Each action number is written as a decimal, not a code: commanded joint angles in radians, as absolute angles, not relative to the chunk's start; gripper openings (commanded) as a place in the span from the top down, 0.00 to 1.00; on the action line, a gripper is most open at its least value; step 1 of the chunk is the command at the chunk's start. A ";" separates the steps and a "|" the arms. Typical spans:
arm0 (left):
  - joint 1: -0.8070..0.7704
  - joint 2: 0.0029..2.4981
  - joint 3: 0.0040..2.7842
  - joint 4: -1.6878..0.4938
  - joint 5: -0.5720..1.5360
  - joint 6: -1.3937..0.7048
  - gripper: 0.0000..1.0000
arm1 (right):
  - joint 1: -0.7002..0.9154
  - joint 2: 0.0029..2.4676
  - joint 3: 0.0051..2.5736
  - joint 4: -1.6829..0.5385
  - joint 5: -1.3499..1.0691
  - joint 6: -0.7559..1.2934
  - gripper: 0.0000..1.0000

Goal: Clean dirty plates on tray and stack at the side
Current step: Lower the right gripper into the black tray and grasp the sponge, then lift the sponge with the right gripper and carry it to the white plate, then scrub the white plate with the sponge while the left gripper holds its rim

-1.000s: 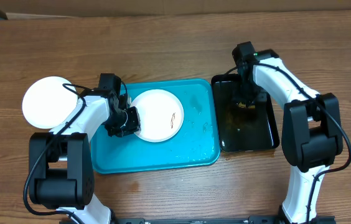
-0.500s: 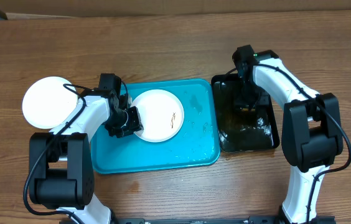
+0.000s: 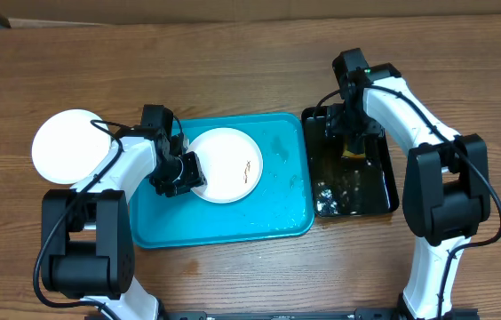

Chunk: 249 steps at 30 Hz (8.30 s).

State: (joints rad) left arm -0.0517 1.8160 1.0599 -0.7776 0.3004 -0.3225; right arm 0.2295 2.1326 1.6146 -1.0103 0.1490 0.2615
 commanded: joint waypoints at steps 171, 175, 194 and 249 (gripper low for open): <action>-0.492 1.639 1.051 -0.689 -0.392 -0.850 0.96 | 0.217 1.908 1.677 -1.223 -0.204 0.291 0.96; -0.492 1.659 1.051 -0.660 -0.338 -0.849 0.96 | 0.246 1.908 1.673 -1.220 -0.339 0.300 0.96; -0.433 1.681 1.051 -0.627 -0.090 -0.627 0.96 | 0.544 1.942 1.549 -0.951 -0.281 0.371 0.96; -0.360 1.818 1.051 -0.604 0.027 -0.606 0.95 | 0.579 2.028 1.340 -0.538 0.114 -0.505 0.59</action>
